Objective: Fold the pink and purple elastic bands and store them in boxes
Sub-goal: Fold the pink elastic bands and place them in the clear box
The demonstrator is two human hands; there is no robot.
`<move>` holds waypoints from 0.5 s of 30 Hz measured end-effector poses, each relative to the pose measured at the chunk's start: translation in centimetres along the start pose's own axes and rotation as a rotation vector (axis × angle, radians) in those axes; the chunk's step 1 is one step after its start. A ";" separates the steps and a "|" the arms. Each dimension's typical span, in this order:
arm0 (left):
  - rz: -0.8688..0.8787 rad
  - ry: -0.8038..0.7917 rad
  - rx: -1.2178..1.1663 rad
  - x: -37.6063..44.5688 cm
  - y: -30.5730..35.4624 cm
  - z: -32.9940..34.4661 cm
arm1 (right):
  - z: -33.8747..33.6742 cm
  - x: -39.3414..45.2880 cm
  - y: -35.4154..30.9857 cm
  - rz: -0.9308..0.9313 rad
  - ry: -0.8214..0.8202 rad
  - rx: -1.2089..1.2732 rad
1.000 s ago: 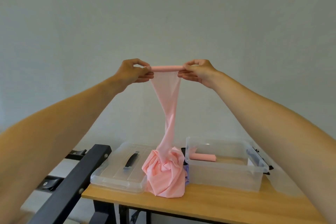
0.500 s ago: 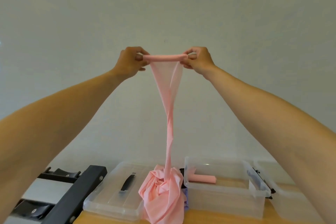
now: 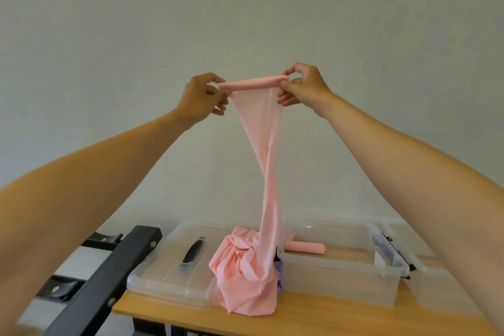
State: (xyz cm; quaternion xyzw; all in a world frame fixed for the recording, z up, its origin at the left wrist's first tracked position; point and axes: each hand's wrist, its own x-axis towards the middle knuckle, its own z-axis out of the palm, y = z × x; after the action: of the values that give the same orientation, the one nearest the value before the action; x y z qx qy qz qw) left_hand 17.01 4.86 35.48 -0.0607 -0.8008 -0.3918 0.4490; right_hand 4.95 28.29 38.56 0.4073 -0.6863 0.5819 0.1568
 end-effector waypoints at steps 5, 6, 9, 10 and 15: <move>-0.308 -0.038 -0.401 -4.2 -3.8 1.8 | 2.1 -3.8 4.9 0.246 -0.046 0.271; -0.342 -0.033 -0.434 -5.1 -4.5 2.2 | 2.5 -4.8 5.7 0.272 -0.054 0.312; -0.414 -0.068 -0.469 -8.1 -6.8 3.0 | 3.8 -7.6 8.5 0.297 -0.040 0.331; -0.437 -0.109 -0.483 -9.1 -7.6 3.2 | 4.3 -8.5 9.5 0.293 -0.034 0.315; -0.509 -0.248 -0.440 -13.4 -11.5 3.6 | 5.4 -12.8 14.2 0.327 -0.119 0.296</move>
State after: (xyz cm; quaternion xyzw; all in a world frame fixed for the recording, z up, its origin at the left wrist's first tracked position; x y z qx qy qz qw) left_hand 17.30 2.87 17.57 -0.0016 -0.7351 -0.6437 0.2126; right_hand 3.70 27.97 18.71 0.3429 -0.6583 0.6689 -0.0417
